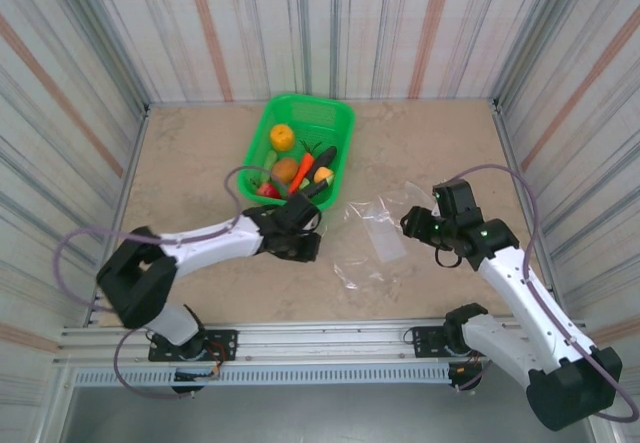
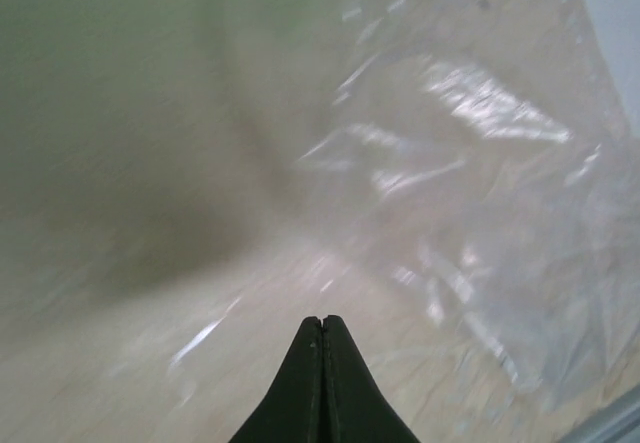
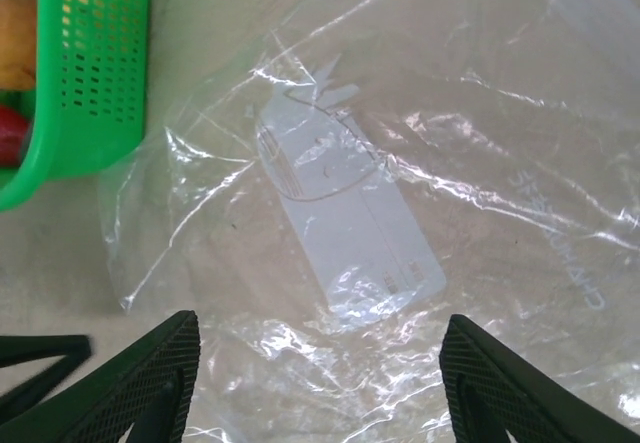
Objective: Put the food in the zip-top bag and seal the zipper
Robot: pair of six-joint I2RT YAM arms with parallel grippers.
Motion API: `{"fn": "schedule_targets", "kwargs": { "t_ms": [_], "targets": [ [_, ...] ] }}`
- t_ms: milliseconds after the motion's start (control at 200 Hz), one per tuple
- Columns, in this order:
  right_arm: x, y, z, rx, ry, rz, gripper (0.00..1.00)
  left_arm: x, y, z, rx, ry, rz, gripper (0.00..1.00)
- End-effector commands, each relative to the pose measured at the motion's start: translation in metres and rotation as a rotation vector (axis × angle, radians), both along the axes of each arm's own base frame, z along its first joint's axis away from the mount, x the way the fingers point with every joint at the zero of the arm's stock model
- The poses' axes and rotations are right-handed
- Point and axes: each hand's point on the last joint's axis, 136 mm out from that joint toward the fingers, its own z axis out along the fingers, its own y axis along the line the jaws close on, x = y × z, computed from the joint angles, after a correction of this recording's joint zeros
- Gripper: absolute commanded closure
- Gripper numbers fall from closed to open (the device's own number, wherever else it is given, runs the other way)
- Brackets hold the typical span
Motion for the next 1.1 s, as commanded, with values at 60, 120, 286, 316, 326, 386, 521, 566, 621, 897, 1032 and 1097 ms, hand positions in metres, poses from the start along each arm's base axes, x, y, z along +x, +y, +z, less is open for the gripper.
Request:
{"fn": "schedule_targets", "kwargs": {
  "t_ms": [60, 120, 286, 316, 326, 386, 521, 566, 621, 897, 1032, 1097],
  "targets": [
    [0.011, 0.019, 0.002, -0.011, -0.028, 0.143, 0.29, -0.001, 0.070, 0.017, 0.085, -0.052, 0.077, 1.00],
    [0.016, 0.016, -0.004, -0.053, -0.022, 0.148, 0.30, 0.003, 0.091, 0.022, 0.112, -0.074, 0.114, 1.00],
    [0.027, 0.016, -0.015, -0.074, 0.010, 0.135, 0.30, 0.000, 0.053, 0.037, -0.117, -0.026, 0.092, 0.76],
    [0.028, 0.016, -0.016, -0.071, 0.009, 0.129, 0.30, -0.004, 0.037, 0.039, -0.168, -0.020, 0.056, 0.68],
    [0.029, 0.016, -0.015, -0.069, 0.006, 0.127, 0.29, -0.005, 0.031, 0.041, -0.185, -0.022, 0.044, 0.65],
    [0.030, 0.016, -0.015, -0.062, 0.001, 0.115, 0.29, -0.012, 0.003, 0.042, -0.256, -0.004, -0.020, 0.53],
    [0.029, 0.020, -0.015, -0.032, 0.000, 0.118, 0.29, -0.009, -0.029, 0.023, -0.283, 0.055, -0.067, 0.50],
    [0.028, 0.021, -0.015, -0.025, -0.001, 0.123, 0.29, -0.005, -0.037, 0.020, -0.303, 0.053, -0.073, 0.48],
    [0.026, 0.021, -0.016, -0.022, 0.002, 0.123, 0.29, 0.003, -0.045, 0.018, -0.313, 0.041, -0.074, 0.47],
    [0.017, 0.016, -0.016, -0.013, -0.010, 0.111, 0.28, 0.031, -0.060, -0.012, -0.210, 0.081, -0.030, 0.50],
    [0.014, 0.013, -0.012, -0.013, -0.033, 0.104, 0.29, 0.036, -0.055, -0.027, -0.153, 0.105, 0.003, 0.60],
    [0.013, 0.012, -0.011, -0.016, -0.035, 0.102, 0.29, 0.035, -0.047, -0.033, -0.102, 0.110, 0.004, 0.66]
  ]
}}
